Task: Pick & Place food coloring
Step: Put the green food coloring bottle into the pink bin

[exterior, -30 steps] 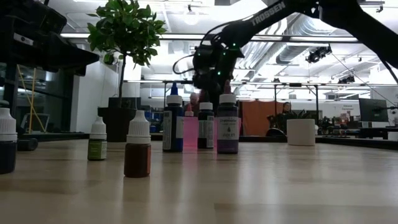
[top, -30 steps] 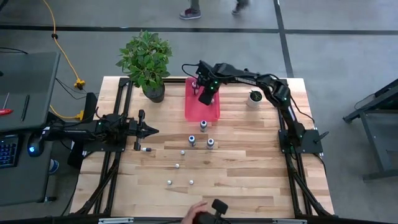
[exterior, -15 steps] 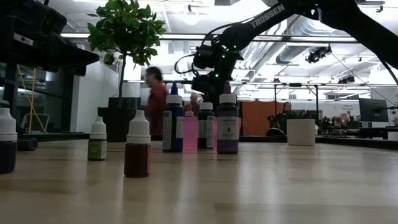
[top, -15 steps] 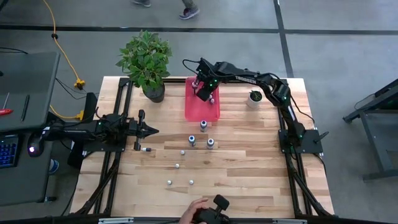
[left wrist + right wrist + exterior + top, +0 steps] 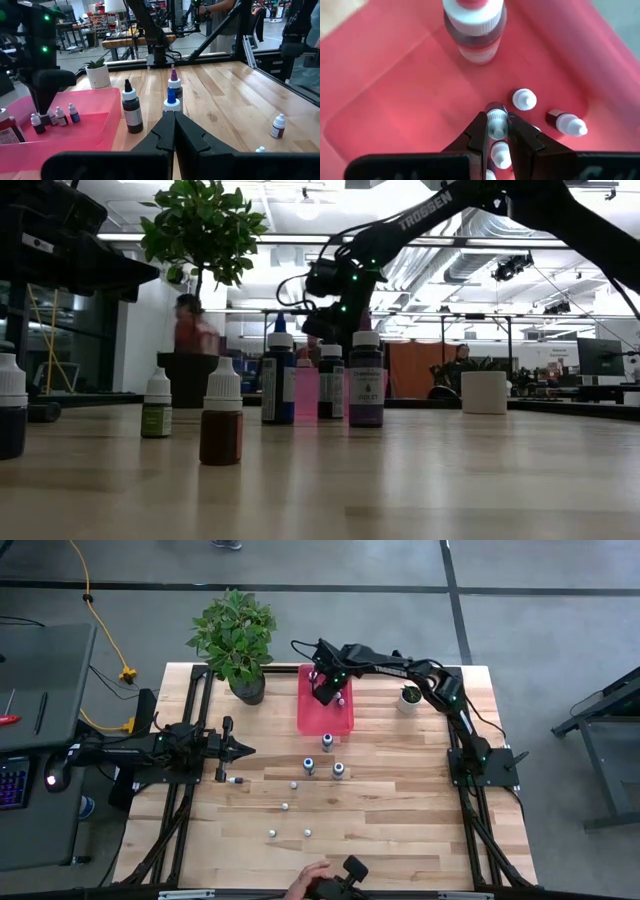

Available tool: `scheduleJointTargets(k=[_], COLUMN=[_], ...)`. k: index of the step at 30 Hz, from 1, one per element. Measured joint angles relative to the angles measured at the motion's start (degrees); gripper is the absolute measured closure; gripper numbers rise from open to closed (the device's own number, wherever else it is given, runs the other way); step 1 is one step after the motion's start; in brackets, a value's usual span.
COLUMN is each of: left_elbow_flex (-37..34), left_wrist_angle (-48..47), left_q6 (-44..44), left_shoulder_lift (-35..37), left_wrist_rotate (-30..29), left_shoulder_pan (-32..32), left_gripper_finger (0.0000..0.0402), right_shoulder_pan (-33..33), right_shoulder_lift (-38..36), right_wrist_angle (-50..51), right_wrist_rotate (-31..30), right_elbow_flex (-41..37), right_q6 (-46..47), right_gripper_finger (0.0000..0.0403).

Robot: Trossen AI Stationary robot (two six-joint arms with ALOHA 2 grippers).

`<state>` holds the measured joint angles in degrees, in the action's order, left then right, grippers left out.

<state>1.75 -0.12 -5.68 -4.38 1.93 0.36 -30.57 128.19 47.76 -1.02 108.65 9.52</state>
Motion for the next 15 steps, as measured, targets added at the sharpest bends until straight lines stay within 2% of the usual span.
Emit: scheduleJointTargets(k=[9, 15], left_elbow_flex=[0.00, 0.01], left_wrist_angle=[0.00, 0.00], left_q6=[0.00, 0.00], left_shoulder_lift=[0.00, 0.00], left_wrist_rotate=[0.00, 0.00], left_shoulder_pan=[-0.01, -0.02], left_gripper_finger=[0.0401, 0.0401], right_shoulder_pan=[0.11, 0.11], right_shoulder_lift=[0.23, 0.90], right_wrist_angle=[1.86, 2.54], right_wrist_rotate=[-1.27, -1.15], right_elbow_flex=[-0.05, -0.07], right_q6=[1.83, 2.08], right_gripper_finger=[0.0360, 0.0342])
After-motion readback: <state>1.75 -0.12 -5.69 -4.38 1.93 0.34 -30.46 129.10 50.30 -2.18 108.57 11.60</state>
